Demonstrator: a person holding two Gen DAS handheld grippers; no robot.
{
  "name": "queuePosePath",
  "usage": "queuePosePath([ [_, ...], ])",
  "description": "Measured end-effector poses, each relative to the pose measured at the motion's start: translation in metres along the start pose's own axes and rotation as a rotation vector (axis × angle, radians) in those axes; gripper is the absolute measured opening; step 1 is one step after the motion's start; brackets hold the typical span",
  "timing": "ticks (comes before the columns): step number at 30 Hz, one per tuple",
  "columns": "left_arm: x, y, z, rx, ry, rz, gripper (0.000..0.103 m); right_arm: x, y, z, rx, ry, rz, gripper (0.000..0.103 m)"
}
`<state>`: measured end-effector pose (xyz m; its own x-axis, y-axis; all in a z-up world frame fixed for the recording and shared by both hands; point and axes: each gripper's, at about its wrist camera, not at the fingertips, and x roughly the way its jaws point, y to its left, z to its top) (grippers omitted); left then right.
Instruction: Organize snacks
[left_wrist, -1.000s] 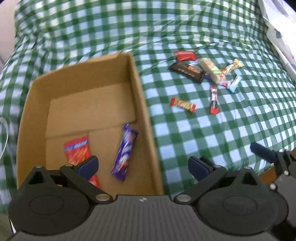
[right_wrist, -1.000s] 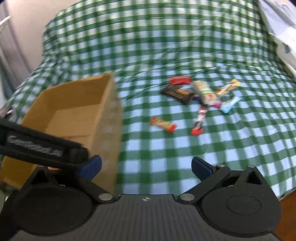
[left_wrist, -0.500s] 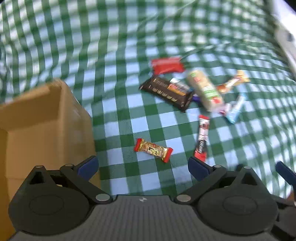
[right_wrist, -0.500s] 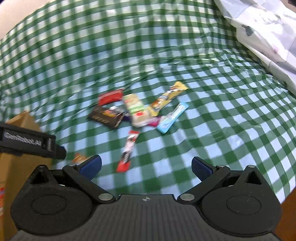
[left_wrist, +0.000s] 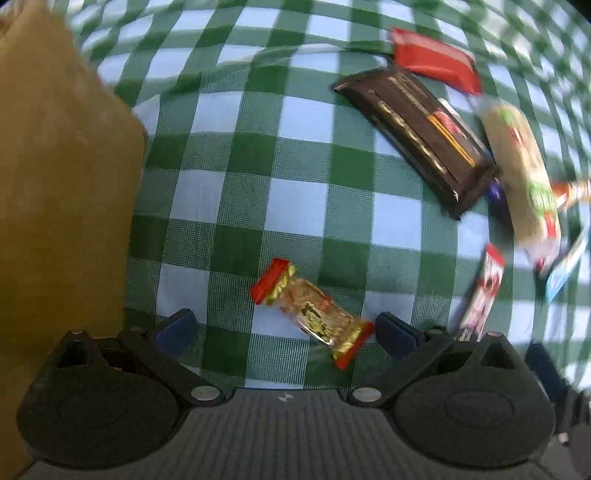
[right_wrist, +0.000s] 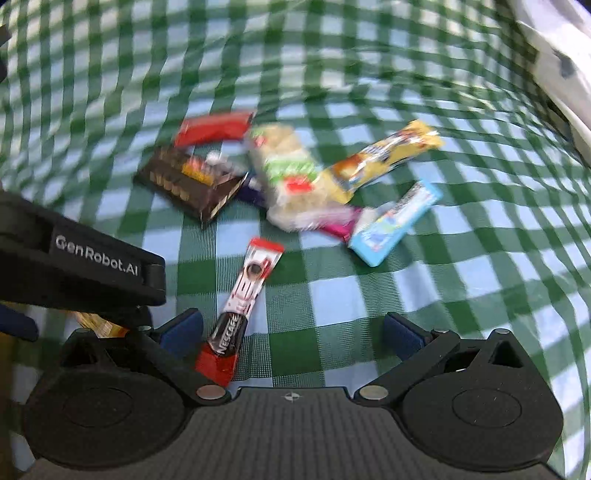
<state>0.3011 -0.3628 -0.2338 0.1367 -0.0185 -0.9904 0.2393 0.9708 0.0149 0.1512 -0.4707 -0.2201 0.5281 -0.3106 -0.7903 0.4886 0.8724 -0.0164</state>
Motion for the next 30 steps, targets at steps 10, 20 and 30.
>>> queuePosePath([
  [10, -0.024, 0.027, 0.006, -0.066, -0.071, -0.061, 0.06, -0.018, 0.004, -0.01, -0.082, -0.111, 0.078, 0.011],
  [20, -0.11, 0.036, -0.042, 0.08, -0.22, -0.168, 0.059, -0.097, -0.006, -0.017, 0.054, -0.153, 0.095, 0.011],
  [30, -0.215, 0.105, -0.118, 0.079, -0.331, -0.21, 0.059, -0.211, 0.022, -0.041, 0.038, -0.231, 0.161, 0.011],
])
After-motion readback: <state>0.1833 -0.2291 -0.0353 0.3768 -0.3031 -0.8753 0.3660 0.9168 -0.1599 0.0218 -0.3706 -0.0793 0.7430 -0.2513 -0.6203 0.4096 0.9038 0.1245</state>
